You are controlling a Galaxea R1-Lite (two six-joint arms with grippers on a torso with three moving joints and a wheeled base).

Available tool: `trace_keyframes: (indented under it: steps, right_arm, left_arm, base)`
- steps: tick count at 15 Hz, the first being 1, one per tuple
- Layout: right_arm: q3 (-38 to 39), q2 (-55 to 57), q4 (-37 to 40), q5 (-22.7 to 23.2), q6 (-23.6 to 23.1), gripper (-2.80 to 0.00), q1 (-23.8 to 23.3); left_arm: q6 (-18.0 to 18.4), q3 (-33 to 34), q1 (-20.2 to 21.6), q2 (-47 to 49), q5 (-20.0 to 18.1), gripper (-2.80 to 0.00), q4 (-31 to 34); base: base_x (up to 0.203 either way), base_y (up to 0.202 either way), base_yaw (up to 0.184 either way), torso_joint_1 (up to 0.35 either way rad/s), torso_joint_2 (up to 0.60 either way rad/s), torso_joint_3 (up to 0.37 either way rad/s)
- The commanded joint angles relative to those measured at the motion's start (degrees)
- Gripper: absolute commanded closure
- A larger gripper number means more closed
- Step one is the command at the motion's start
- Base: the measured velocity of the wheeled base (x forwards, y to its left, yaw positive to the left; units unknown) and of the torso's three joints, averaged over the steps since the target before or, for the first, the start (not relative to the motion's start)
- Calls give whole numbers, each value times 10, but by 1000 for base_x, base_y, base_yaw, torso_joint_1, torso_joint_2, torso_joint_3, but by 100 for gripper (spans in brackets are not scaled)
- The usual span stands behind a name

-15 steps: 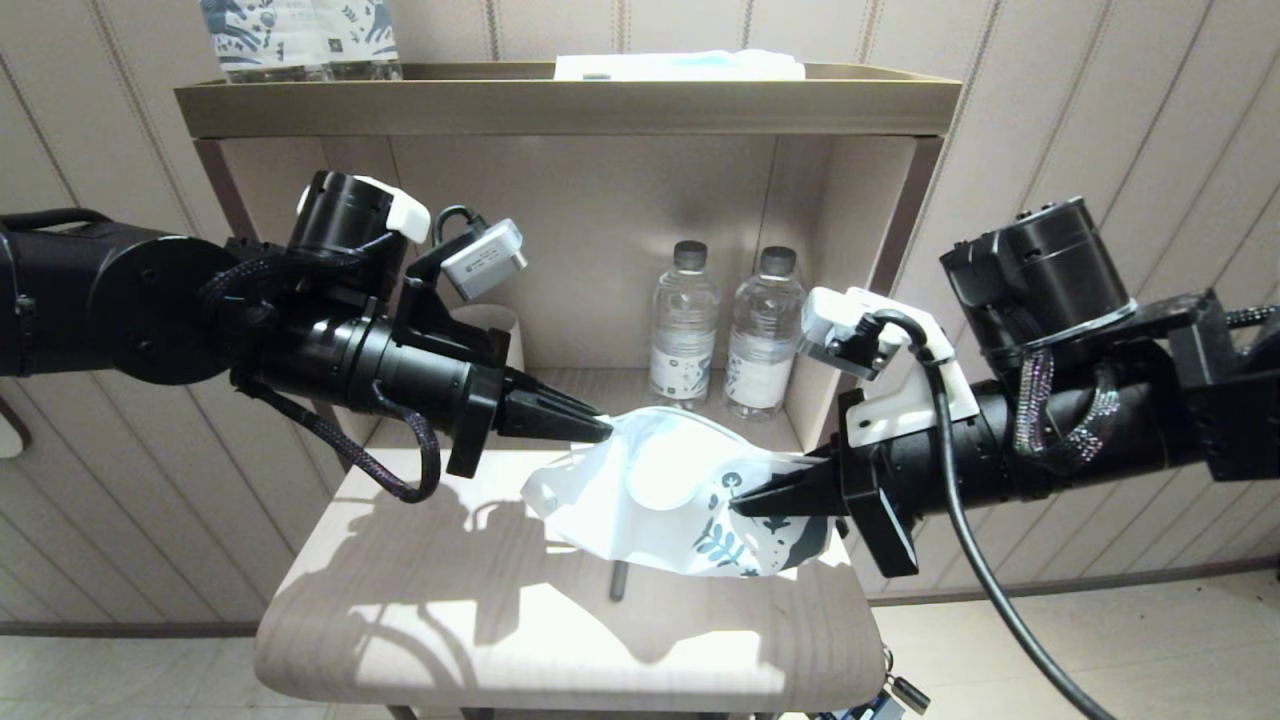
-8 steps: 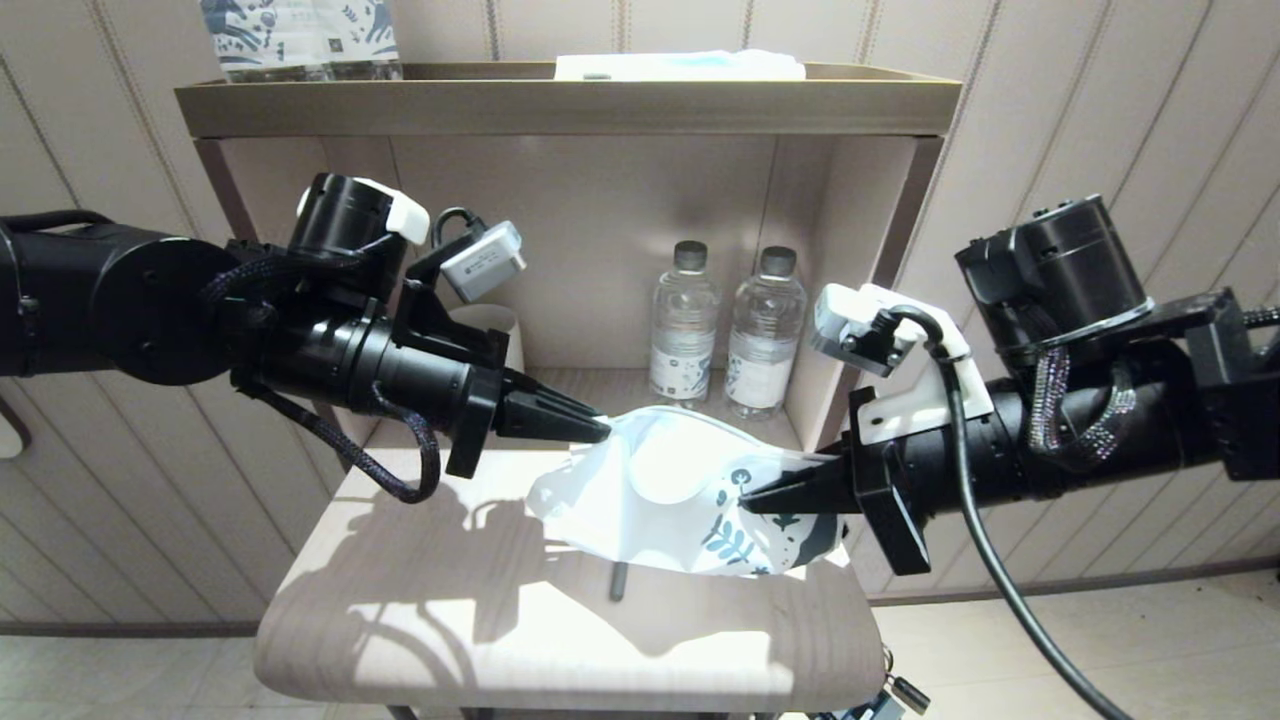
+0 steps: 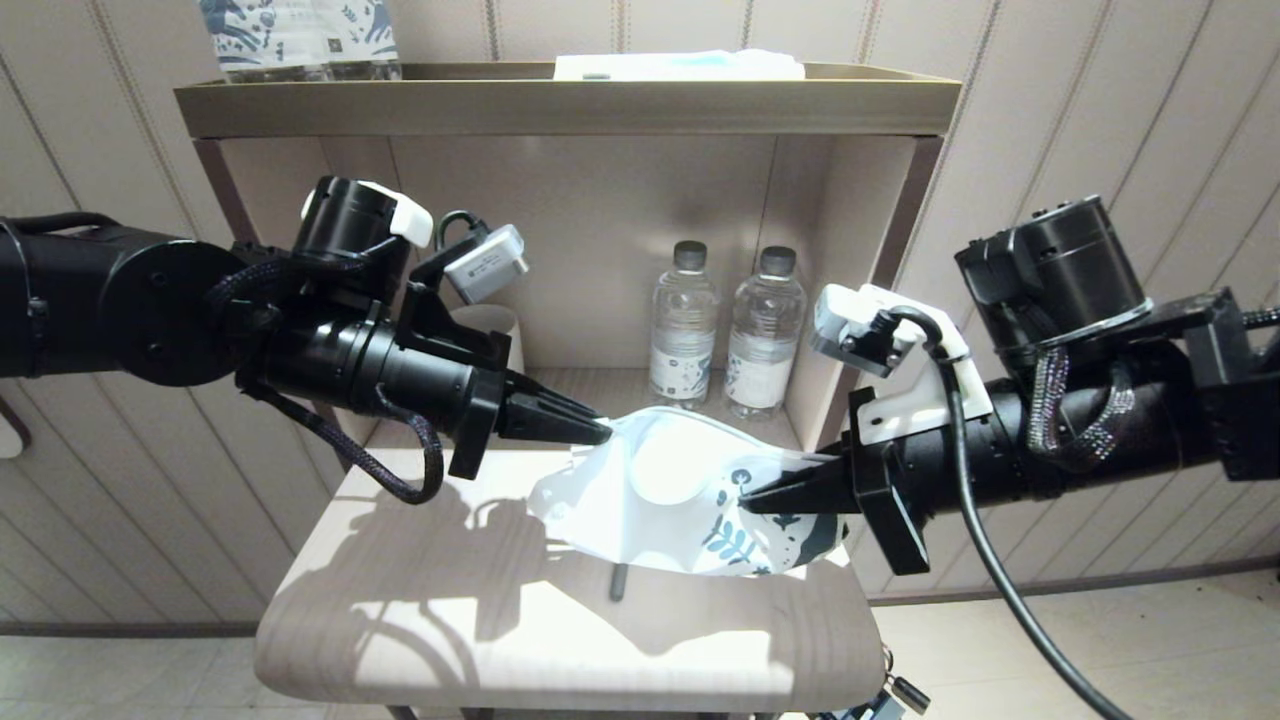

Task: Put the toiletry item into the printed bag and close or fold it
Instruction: Open the storage bag

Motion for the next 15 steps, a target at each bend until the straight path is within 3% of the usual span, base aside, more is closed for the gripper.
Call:
trace_keyframes:
  steps: [1, 12, 13, 15]
  right_arm:
    - [1, 1, 1, 2, -1, 0, 0]
    - [0, -1, 1, 2, -1, 0, 0]
    - [0, -1, 1, 2, -1, 0, 0]
    - [-1, -1, 1, 3, -1, 0, 0]
  left_arm:
    - [3, 0, 0, 2, -3, 0, 1]
    - [4, 0, 0, 8, -1, 0, 0]
    - [2, 2, 0, 4, 0, -280, 1]
    - [-3, -2, 0, 2, 0, -280, 1]
  base:
    - [0, 0, 0, 0, 0, 0]
    - [0, 0, 0, 0, 0, 0]
    - [0, 0, 0, 0, 0, 0]
    - [0, 0, 0, 0, 0, 0]
